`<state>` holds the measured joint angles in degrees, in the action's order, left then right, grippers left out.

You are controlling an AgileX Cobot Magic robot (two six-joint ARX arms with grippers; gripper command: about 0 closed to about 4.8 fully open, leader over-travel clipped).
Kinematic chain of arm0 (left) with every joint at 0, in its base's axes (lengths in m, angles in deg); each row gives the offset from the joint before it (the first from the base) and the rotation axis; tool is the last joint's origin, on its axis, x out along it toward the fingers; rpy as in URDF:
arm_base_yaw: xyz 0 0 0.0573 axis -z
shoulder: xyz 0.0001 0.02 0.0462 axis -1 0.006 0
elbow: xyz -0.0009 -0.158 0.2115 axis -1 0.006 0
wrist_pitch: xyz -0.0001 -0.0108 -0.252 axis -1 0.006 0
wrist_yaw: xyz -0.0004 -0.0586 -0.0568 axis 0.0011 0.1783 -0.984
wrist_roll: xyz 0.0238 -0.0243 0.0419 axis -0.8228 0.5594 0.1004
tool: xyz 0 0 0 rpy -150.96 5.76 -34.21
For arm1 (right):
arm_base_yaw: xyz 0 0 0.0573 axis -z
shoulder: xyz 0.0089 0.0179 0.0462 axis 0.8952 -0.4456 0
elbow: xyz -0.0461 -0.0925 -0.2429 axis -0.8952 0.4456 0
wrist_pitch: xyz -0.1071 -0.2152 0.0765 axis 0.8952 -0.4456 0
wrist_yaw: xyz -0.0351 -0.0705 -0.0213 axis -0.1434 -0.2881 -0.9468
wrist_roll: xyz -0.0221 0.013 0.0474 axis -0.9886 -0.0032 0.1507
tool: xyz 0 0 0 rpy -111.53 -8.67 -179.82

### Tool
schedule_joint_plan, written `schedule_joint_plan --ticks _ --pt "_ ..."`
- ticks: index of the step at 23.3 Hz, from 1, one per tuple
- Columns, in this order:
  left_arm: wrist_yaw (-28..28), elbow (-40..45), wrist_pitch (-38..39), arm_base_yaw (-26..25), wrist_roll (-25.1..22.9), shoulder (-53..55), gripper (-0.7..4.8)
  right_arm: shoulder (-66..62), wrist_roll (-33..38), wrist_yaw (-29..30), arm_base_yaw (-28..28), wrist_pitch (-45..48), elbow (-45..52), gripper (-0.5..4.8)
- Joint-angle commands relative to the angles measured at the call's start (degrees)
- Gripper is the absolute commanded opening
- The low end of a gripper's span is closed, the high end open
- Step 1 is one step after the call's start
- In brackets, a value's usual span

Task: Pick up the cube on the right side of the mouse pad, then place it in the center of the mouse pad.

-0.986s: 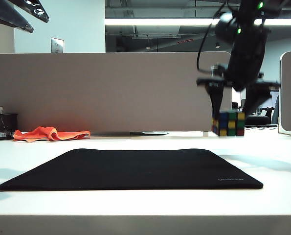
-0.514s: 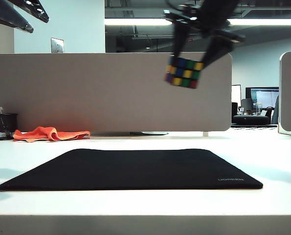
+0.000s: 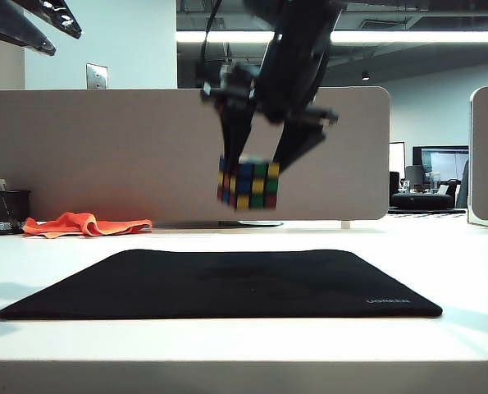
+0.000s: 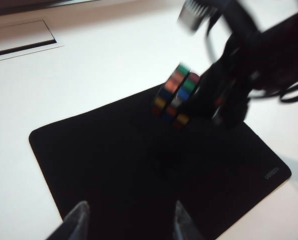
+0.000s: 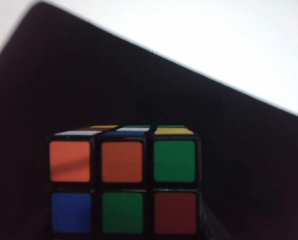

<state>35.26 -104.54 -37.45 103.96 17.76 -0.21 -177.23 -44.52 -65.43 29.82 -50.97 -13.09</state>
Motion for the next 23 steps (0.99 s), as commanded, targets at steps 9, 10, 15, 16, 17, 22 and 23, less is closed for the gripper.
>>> schedule_joint_plan --ticks 9,10,15,16,17,22,23 --pt "-0.3 -0.4 -0.4 0.1 0.2 -0.2 2.15 -5.9 -0.1 6.5 -0.5 1.4 -0.1 3.66" --pt "-0.3 -0.4 -0.4 0.1 0.2 -0.2 2.15 -5.9 -0.1 6.5 -0.6 1.6 -0.1 4.17" --pt "-0.3 -0.4 -0.3 0.1 0.2 -0.2 2.15 -3.8 -0.1 6.2 -0.4 -0.5 -0.2 4.31" --pt "-0.3 -0.4 -0.3 0.1 0.2 -0.2 2.15 -2.8 -0.2 5.7 -0.3 -0.5 -0.2 4.28" --pt "-0.3 -0.4 -0.3 0.1 0.2 -0.2 2.15 -0.5 -0.2 5.0 0.2 -0.4 -0.2 3.92" --pt "0.1 -0.4 -0.2 0.0 0.2 -0.2 0.75 13.8 -1.0 -2.4 6.7 -4.0 -0.1 -0.01" --pt "0.2 -0.4 0.1 0.0 0.2 -0.4 0.38 16.2 -1.5 -4.1 8.5 -5.4 -0.1 -0.09"
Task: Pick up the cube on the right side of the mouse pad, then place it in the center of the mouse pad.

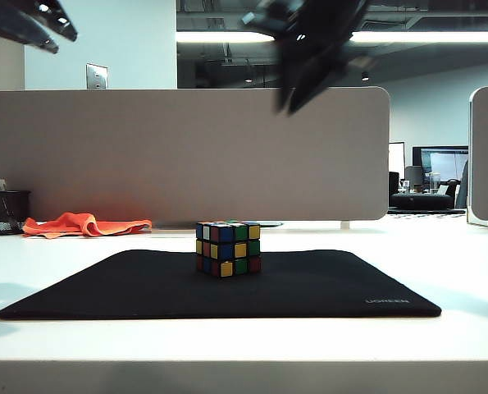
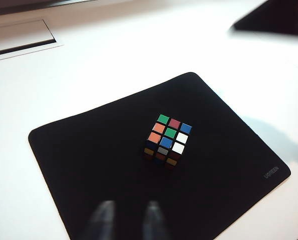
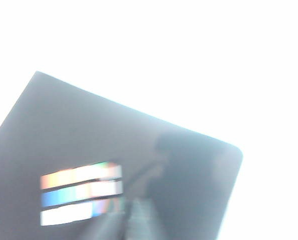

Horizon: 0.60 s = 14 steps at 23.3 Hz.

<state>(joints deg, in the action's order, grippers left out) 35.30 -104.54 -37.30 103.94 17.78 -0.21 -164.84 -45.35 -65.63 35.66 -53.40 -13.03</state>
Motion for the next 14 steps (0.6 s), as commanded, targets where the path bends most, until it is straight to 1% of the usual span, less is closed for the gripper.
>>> schedule_joint_plan --ticks 1,2,3,5,10,13,14 --pt "0.3 -0.4 0.0 0.1 0.2 -0.5 0.19 5.3 -1.0 -4.3 3.9 -3.7 -0.1 -0.09" --pt "1.7 -0.4 0.0 0.1 0.1 -1.1 -0.06 7.6 -1.2 -4.3 5.9 -4.5 -0.1 -0.09" --pt "3.0 -0.4 0.0 0.1 -0.1 -1.6 -0.06 9.1 -1.2 -4.3 7.1 -4.9 -0.1 -0.09" --pt "8.0 -0.4 0.1 0.1 -0.3 -4.0 -0.06 13.6 -1.7 -4.3 10.5 -5.2 -0.1 -0.09" --pt "11.3 -0.4 0.3 0.1 -0.2 -7.8 -0.06 19.7 -1.7 -4.9 12.6 -4.6 2.2 -0.09" --pt "12.1 -0.3 1.0 0.1 -0.2 -9.9 -0.06 25.1 -1.8 -5.8 12.5 -2.1 8.0 -0.09" --pt "13.3 -0.3 2.1 0.1 -0.2 -11.4 -0.06 29.4 -1.8 -5.7 12.5 0.7 13.6 -0.09"
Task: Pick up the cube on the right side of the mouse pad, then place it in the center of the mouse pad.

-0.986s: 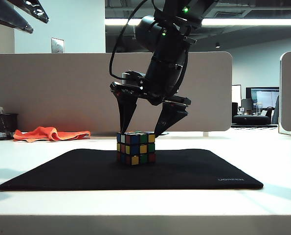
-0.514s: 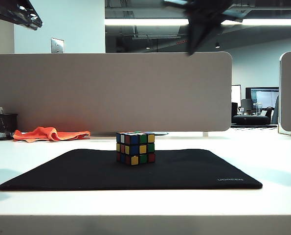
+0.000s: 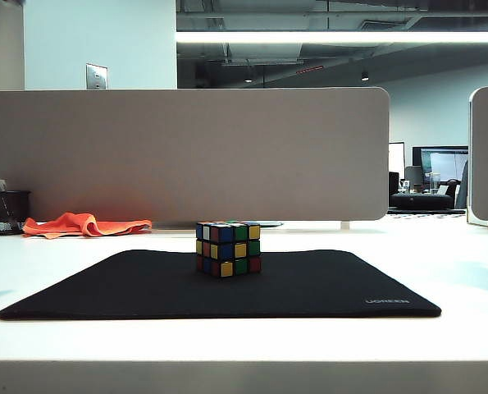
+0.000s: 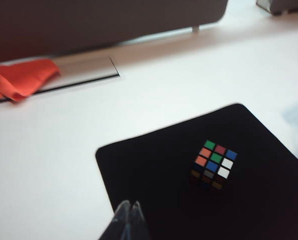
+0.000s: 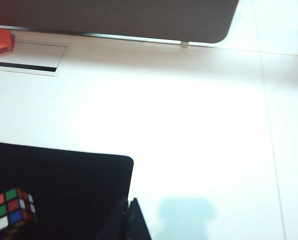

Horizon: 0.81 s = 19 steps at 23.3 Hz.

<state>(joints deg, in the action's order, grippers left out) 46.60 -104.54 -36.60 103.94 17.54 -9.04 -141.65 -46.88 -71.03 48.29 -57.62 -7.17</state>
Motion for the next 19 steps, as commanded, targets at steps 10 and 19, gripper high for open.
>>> schedule_joint_plan --ticks 10,19 --pt "3.5 9.9 0.3 0.1 5.1 -15.4 -0.06 28.4 -0.4 0.0 -0.1 15.3 33.4 -0.08" --pt "4.3 24.4 -5.6 0.1 6.0 -26.7 -0.06 47.1 -0.4 1.9 -0.1 25.5 55.6 -0.08"
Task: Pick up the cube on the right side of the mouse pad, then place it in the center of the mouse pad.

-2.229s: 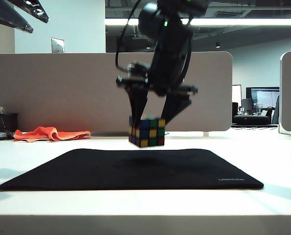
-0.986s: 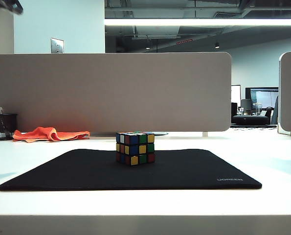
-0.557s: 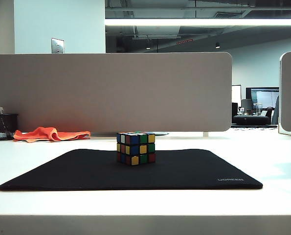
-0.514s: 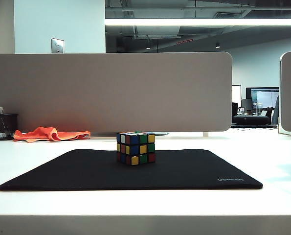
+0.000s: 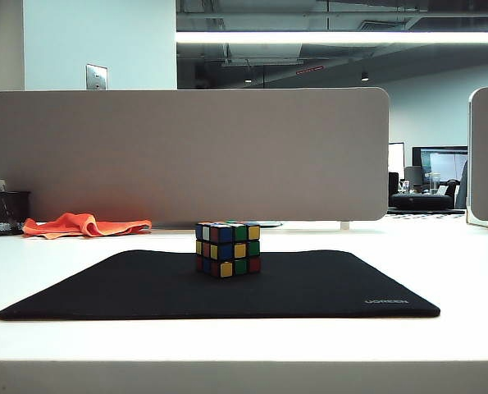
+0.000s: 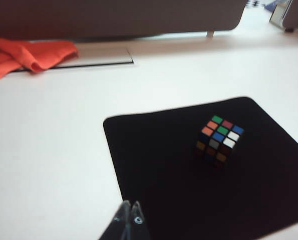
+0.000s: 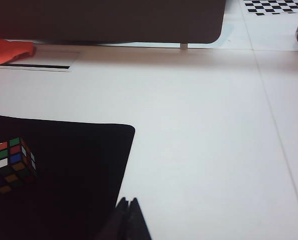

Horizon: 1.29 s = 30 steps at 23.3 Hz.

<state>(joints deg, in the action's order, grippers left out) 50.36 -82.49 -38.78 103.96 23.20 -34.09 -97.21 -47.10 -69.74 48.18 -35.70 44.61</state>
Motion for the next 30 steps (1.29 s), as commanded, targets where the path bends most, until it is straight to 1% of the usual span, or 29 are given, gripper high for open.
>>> schedule_joint_plan --ticks 1,3,4,6,7,10,12,15,17,18,21,26,30 --pt "1.1 3.1 -3.3 0.0 0.4 -2.3 -0.06 4.1 -0.2 0.6 0.0 3.1 5.6 -0.08" --pt "2.4 4.0 -2.7 0.0 1.1 -2.7 -0.06 6.3 0.3 1.5 0.0 1.2 7.8 -0.08" --pt "2.9 4.4 -2.7 0.0 2.6 -2.7 -0.06 7.5 1.7 2.1 0.0 0.4 8.8 -0.08" --pt "3.0 5.2 -3.7 -0.1 4.0 -2.6 -0.06 9.0 6.2 2.0 0.0 0.7 10.5 -0.08" --pt "3.1 6.5 -6.1 0.0 4.0 -2.6 -0.06 10.3 9.6 0.1 0.0 3.0 12.6 -0.08" --pt "3.0 9.0 -11.0 0.0 3.8 -2.7 -0.06 11.6 9.5 -2.9 -0.3 7.8 16.1 -0.09" --pt "3.0 12.4 -17.2 0.0 3.7 -2.6 -0.06 12.3 7.9 -2.9 -0.3 15.1 20.5 -0.09" --pt "3.0 14.5 -19.4 0.0 3.1 -2.6 -0.06 12.3 4.8 -2.8 -0.3 19.8 23.1 -0.09" --pt "3.0 15.9 -19.9 0.0 1.5 -2.6 -0.06 12.3 1.6 -2.7 -0.3 21.7 24.5 -0.08" --pt "3.0 16.6 -20.2 0.0 0.6 -2.6 -0.06 12.4 0.2 -2.7 -0.3 22.1 24.9 -0.08" --pt "3.0 18.9 -21.1 0.0 0.3 -2.7 -0.06 12.5 -3.1 -2.5 -0.3 23.3 25.9 0.0" --pt "3.0 22.0 -24.7 0.0 0.8 -2.7 -0.06 15.3 -3.6 -2.6 -0.3 23.6 27.6 0.0" --pt "3.0 24.0 -28.0 0.0 0.8 -2.7 -0.06 19.8 -3.6 -2.6 -0.3 23.1 30.2 0.0"
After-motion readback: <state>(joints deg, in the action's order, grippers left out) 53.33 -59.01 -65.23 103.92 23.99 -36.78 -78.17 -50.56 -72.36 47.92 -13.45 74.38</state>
